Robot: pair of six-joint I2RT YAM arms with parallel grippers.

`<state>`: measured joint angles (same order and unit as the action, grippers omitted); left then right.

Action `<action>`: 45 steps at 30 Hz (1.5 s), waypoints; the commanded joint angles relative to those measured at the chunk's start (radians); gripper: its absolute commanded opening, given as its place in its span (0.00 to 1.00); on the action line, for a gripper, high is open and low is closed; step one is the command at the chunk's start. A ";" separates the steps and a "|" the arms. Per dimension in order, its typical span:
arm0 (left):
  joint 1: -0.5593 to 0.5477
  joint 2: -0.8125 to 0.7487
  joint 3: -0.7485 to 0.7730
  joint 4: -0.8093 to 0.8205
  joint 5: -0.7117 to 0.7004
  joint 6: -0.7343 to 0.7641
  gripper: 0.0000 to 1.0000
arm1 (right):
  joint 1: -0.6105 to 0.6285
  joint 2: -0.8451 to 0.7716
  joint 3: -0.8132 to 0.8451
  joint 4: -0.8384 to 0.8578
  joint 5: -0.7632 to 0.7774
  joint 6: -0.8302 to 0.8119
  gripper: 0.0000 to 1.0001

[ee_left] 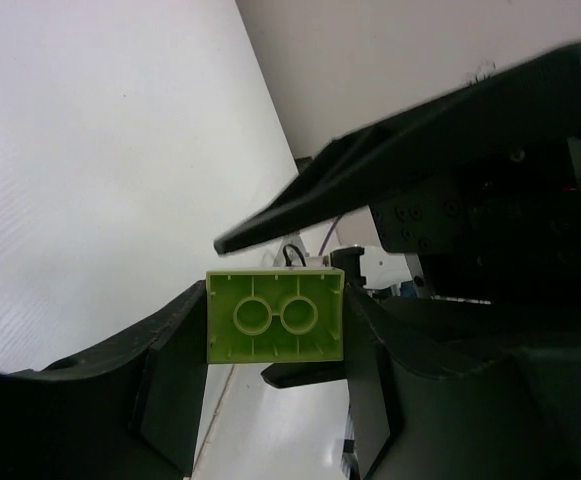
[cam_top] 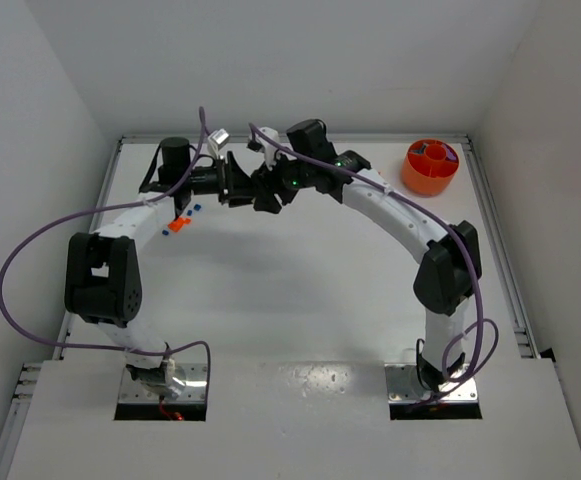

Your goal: Sort the legos into containers by color

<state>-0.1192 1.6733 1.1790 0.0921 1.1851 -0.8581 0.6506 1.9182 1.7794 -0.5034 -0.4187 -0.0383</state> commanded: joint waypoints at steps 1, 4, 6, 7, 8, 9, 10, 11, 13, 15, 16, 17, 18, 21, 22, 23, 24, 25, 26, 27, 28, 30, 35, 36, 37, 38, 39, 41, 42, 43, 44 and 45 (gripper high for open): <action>-0.010 -0.001 -0.015 0.031 0.031 -0.012 0.18 | 0.006 -0.013 0.045 0.057 0.037 -0.008 0.53; -0.010 -0.001 -0.015 0.031 0.022 -0.003 0.18 | 0.006 -0.025 0.022 0.066 0.047 -0.008 0.43; -0.010 -0.001 -0.024 0.031 0.022 -0.002 0.18 | 0.006 -0.039 0.008 0.077 0.047 -0.008 0.37; -0.010 -0.001 -0.024 0.031 0.012 0.007 0.21 | 0.006 -0.065 -0.007 0.077 0.057 -0.008 0.28; -0.010 -0.001 -0.024 0.021 0.001 0.016 0.30 | 0.006 -0.074 -0.026 0.088 0.067 -0.008 0.23; -0.001 -0.001 -0.024 0.021 -0.011 0.016 0.37 | 0.006 -0.087 -0.035 0.097 0.076 -0.008 0.13; 0.012 -0.010 -0.033 -0.006 -0.025 0.039 0.58 | -0.003 -0.122 -0.085 0.109 0.087 -0.008 0.10; 0.012 -0.011 -0.033 -0.006 -0.025 0.039 0.58 | -0.003 -0.133 -0.086 0.109 0.087 -0.008 0.10; 0.036 -0.011 -0.033 -0.038 -0.060 0.062 0.72 | -0.012 -0.159 -0.129 0.109 0.115 -0.008 0.09; 0.082 -0.020 -0.001 -0.070 -0.084 0.100 0.82 | -0.023 -0.206 -0.167 0.109 0.145 -0.032 0.09; 0.101 -0.020 -0.001 -0.086 -0.097 0.100 0.85 | -0.023 -0.226 -0.211 0.109 0.159 -0.032 0.09; 0.119 -0.020 0.014 -0.095 -0.117 0.114 0.87 | -0.032 -0.246 -0.233 0.100 0.179 -0.032 0.09; 0.159 -0.020 0.030 -0.107 -0.117 0.114 0.90 | -0.046 -0.277 -0.268 0.091 0.188 -0.041 0.09; 0.225 -0.020 0.068 -0.147 -0.169 0.151 0.93 | -0.093 -0.297 -0.302 0.062 0.244 -0.041 0.09; 0.234 -0.011 0.085 -0.172 -0.186 0.198 0.93 | -0.114 -0.306 -0.302 0.051 0.274 -0.032 0.09; 0.234 -0.011 0.102 -0.230 -0.211 0.226 0.95 | -0.136 -0.306 -0.302 0.033 0.274 -0.032 0.09; 0.245 -0.011 0.141 -0.267 -0.228 0.260 1.00 | -0.191 -0.292 -0.284 -0.013 0.284 -0.032 0.09; 0.245 0.000 0.166 -0.311 -0.248 0.342 1.00 | -0.221 -0.283 -0.272 -0.035 0.284 -0.022 0.09; 0.245 0.000 0.183 -0.369 -0.287 0.376 1.00 | -0.250 -0.268 -0.261 -0.053 0.284 -0.021 0.08; 0.234 -0.016 0.194 -0.388 -0.315 0.407 1.00 | -0.278 -0.268 -0.247 -0.066 0.284 -0.021 0.08; 0.213 -0.030 0.217 -0.409 -0.358 0.485 1.00 | -0.328 -0.259 -0.247 -0.085 0.303 -0.021 0.08; 0.176 -0.090 0.228 -0.455 -0.521 0.565 1.00 | -0.376 -0.230 -0.206 -0.109 0.323 -0.021 0.08; 0.000 -0.216 0.242 -0.465 -0.867 0.749 1.00 | -0.537 -0.106 -0.033 -0.207 0.371 -0.031 0.08; -0.010 -0.216 0.242 -0.465 -0.902 0.749 1.00 | -0.555 -0.076 0.010 -0.227 0.371 -0.031 0.08; -0.010 -0.216 0.252 -0.476 -0.903 0.740 1.00 | -0.569 -0.043 0.058 -0.254 0.385 -0.031 0.08; -0.010 -0.216 0.252 -0.485 -0.916 0.714 1.00 | -0.591 0.026 0.148 -0.297 0.399 -0.031 0.08; -0.010 -0.205 0.252 -0.485 -0.917 0.714 1.00 | -0.600 0.065 0.202 -0.323 0.414 -0.031 0.08; -0.019 -0.205 0.252 -0.485 -0.906 0.693 1.00 | -0.612 0.140 0.338 -0.386 0.426 -0.031 0.08; -0.019 -0.205 0.252 -0.485 -0.906 0.692 1.00 | -0.612 0.177 0.339 -0.376 0.458 -0.031 0.08; -0.019 -0.205 0.252 -0.476 -0.897 0.683 1.00 | -0.612 0.186 0.339 -0.362 0.471 -0.031 0.08; -0.029 -0.196 0.252 -0.476 -0.897 0.683 1.00 | -0.621 0.205 0.357 -0.377 0.471 -0.031 0.08; -0.039 -0.196 0.261 -0.476 -0.897 0.683 1.00 | -0.621 0.221 0.367 -0.377 0.483 -0.031 0.08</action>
<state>-0.1432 1.4742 1.4166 -0.3775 0.3206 -0.1829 0.0280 2.1075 2.0922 -0.8135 0.0093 -0.0612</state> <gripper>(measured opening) 0.995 0.373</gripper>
